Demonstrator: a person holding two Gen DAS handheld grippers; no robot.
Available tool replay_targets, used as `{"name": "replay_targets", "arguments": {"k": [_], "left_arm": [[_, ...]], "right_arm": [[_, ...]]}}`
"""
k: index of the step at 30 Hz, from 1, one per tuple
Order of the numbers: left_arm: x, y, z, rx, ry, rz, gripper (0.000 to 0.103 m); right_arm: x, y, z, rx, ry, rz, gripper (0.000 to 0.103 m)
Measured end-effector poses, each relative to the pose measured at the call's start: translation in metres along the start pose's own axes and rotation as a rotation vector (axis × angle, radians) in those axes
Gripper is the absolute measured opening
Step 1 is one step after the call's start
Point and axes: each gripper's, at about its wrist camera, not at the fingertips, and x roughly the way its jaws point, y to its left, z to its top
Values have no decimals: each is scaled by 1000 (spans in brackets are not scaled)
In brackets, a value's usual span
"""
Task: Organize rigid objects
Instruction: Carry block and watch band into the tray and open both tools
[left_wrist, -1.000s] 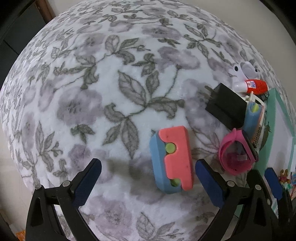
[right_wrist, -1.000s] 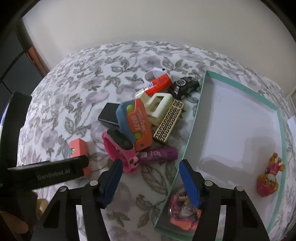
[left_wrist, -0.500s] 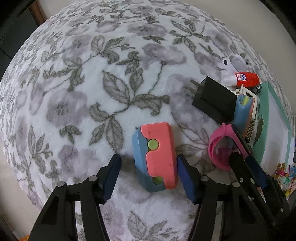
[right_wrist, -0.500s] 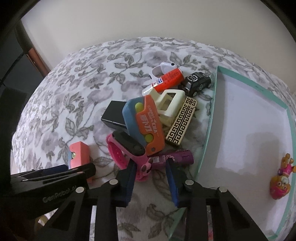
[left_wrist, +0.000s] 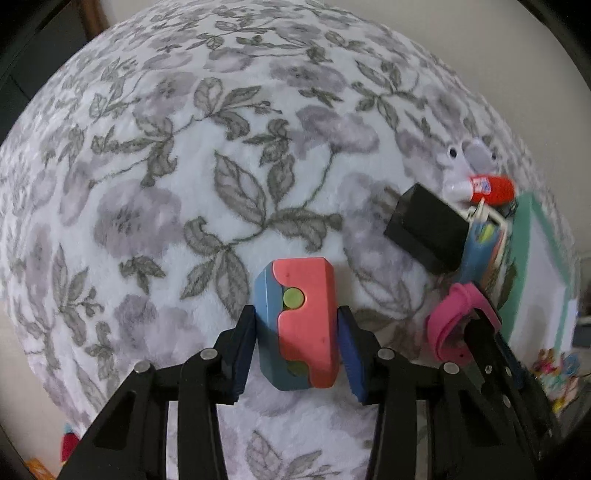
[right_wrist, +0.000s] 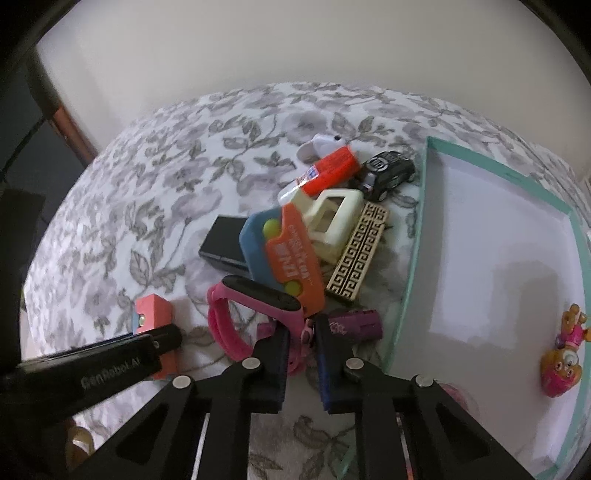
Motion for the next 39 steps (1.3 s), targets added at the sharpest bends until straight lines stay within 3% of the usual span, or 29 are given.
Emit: {"name": "replay_targets", "arguments": {"k": [9,19,24,39], "left_arm": [[-13,13,11,-32,-26,-77,45],[-81,-10,17,41,-190,-161,45],[-106,-48,13,130,-254,-182,45],[-87,-187,-4,408,-212,-219,45]], "right_arm": [[-23,-19,9,94,-57,36,14],[-83,-48,28,198,-237,86,14],[-110,-71,33,259,-299,64,14],[-130,-193,23,540,-316,-9,14]]}}
